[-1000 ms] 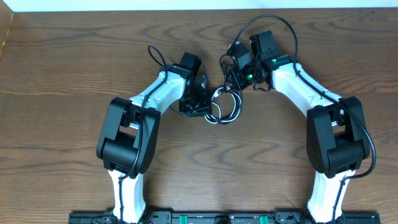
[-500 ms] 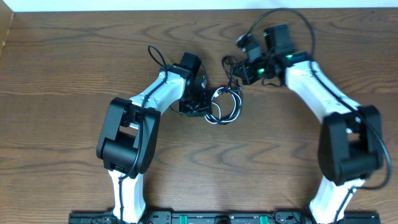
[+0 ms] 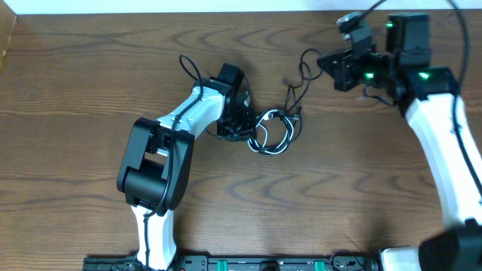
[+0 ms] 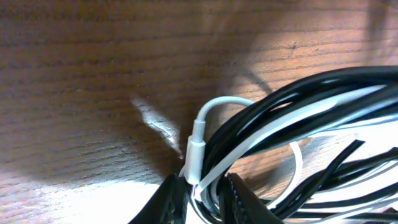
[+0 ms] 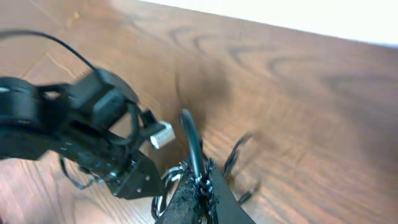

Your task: Untangle cables

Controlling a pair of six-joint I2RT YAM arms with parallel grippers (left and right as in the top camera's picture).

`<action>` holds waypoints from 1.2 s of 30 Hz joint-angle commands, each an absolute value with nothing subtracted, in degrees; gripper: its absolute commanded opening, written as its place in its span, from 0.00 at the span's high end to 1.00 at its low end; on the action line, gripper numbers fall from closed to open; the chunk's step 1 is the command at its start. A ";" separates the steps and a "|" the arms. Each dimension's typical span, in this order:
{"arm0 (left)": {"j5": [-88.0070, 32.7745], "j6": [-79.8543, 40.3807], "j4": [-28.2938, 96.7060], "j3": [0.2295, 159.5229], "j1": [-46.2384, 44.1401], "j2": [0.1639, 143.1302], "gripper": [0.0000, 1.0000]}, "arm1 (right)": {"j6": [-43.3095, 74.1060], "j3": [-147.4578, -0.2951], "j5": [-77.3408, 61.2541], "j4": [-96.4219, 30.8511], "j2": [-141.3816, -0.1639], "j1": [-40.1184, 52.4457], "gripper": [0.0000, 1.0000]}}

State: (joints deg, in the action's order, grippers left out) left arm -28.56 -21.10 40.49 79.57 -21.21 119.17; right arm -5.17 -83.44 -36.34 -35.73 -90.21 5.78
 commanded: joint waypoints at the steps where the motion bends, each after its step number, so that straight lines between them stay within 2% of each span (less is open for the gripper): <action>1: -25.87 -20.84 40.82 79.07 -21.08 121.43 0.77 | -4.73 -83.46 -37.67 -35.09 -84.40 4.91 0.99; 22: -25.85 -20.82 40.80 79.07 -21.08 121.43 0.77 | -1.19 -83.46 -38.11 -21.52 -73.47 4.29 0.99; 31: -25.82 -20.82 40.80 79.07 -21.08 121.43 0.77 | 15.00 -83.46 -38.37 -11.31 -73.34 -1.15 0.99; 36: -25.82 -20.82 40.80 79.07 -21.08 121.43 0.77 | 18.15 -83.46 -48.03 -6.98 -73.34 -5.06 0.99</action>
State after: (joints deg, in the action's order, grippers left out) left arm -28.34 -21.12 40.42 79.57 -21.21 119.48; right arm 13.28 -83.15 -40.62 -9.58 -74.70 -2.55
